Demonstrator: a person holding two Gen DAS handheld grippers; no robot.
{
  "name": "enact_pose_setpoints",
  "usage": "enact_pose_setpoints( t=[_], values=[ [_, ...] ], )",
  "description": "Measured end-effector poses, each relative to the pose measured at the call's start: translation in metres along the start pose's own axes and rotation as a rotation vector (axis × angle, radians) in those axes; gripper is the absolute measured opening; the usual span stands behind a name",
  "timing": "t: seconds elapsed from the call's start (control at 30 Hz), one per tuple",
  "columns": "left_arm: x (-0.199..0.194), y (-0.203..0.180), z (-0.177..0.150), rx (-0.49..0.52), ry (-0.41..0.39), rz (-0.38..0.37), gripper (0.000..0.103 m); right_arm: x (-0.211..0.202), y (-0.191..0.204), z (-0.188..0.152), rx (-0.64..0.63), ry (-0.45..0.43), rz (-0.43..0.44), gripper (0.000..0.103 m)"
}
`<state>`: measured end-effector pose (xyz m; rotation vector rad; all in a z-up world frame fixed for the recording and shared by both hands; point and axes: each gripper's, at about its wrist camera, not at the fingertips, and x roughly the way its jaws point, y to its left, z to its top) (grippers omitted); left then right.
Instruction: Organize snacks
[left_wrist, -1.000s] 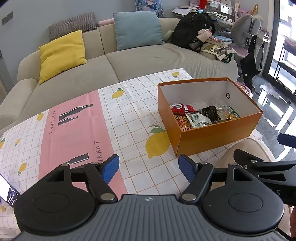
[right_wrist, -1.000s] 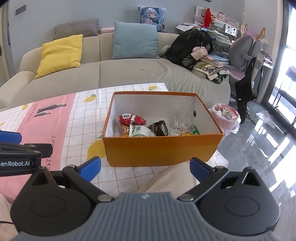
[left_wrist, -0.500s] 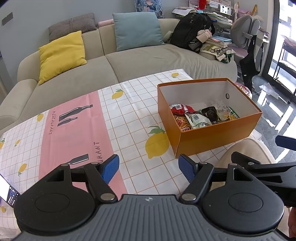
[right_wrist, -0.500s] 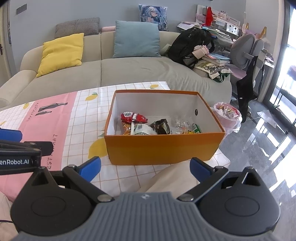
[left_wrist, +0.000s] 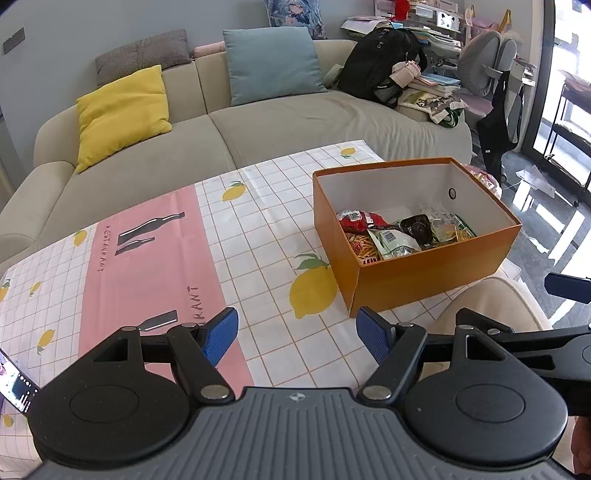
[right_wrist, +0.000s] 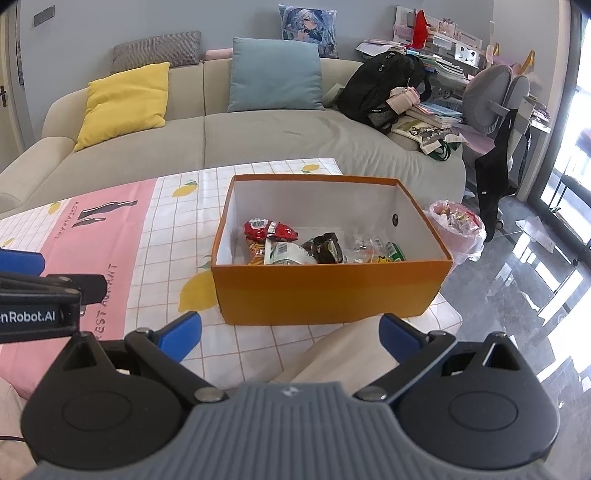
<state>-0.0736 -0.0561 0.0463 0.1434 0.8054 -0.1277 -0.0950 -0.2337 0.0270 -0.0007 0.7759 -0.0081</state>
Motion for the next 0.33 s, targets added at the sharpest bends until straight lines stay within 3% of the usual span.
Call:
enact_pose_setpoints(
  t=[0.33],
  values=[
    [-0.0012, 0.0008, -0.0004, -0.005, -0.007, 0.0, 0.086, -0.0001, 0.0003, 0.0001, -0.004, 0.003, 0.003, 0.1]
  ],
)
